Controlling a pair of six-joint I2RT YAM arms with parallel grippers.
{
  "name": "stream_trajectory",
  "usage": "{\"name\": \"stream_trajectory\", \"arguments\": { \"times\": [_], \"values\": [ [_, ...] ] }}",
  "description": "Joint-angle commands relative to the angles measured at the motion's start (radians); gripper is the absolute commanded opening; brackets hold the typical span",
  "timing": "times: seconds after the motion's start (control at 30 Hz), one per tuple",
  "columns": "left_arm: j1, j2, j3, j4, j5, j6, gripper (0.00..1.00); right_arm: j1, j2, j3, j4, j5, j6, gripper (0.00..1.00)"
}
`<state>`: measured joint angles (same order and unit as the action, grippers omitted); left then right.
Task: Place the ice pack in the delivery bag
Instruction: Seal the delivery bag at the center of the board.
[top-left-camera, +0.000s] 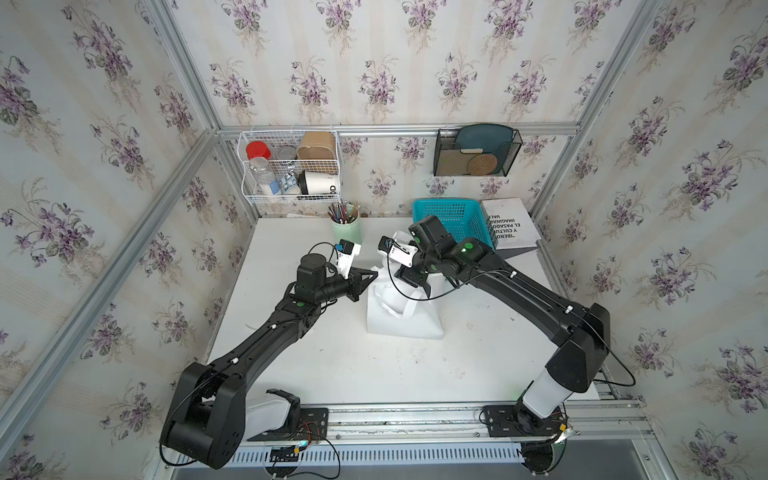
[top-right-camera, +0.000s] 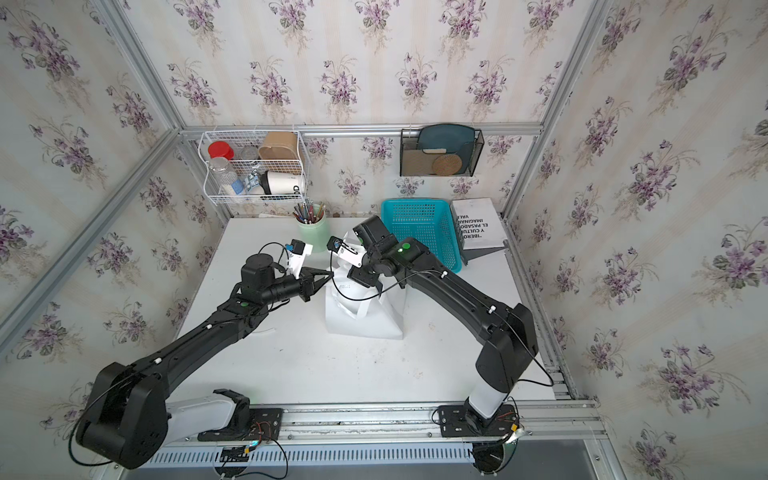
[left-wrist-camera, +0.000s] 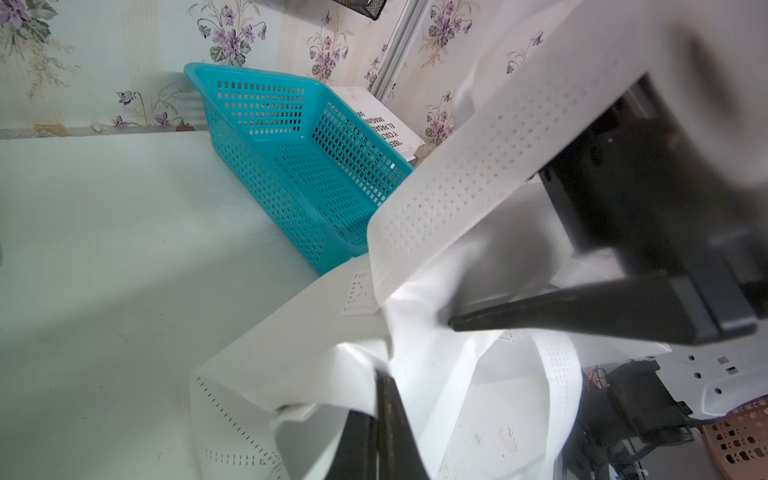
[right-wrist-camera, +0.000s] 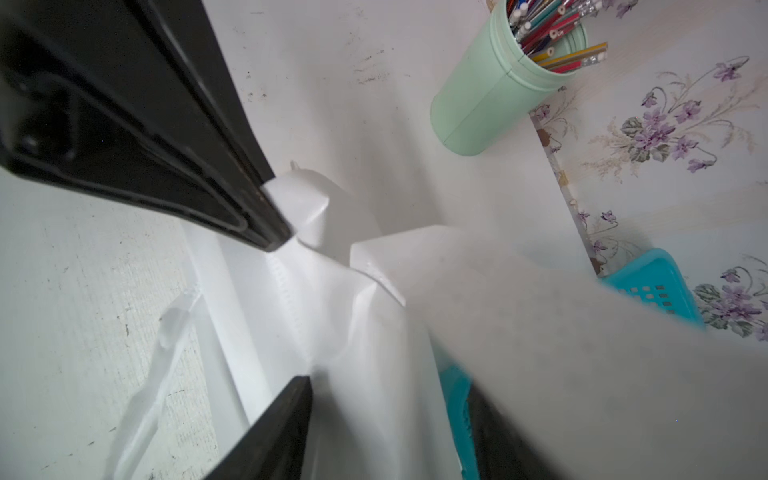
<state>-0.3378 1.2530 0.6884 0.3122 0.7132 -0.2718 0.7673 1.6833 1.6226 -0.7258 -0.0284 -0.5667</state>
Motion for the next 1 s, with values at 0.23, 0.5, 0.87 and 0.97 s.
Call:
{"name": "stream_trajectory", "arguments": {
  "times": [0.23,0.5,0.87,0.97],
  "values": [
    [0.02,0.013,0.031,0.011,0.038,-0.069,0.0,0.02,-0.062,-0.044,-0.23,0.153,0.097,0.88],
    [0.02,0.014,0.07,-0.13,0.073,0.029,0.0,0.0,-0.207,-0.165,-0.108,0.288,0.172,0.81],
    [0.02,0.008,0.065,-0.201,0.086,0.098,0.0,-0.072,-0.383,-0.382,0.063,0.167,0.29,0.88],
    [0.02,0.003,0.058,-0.195,0.09,0.1,0.0,-0.103,-0.422,-0.428,0.122,0.065,0.338,0.87]
  ]
}}
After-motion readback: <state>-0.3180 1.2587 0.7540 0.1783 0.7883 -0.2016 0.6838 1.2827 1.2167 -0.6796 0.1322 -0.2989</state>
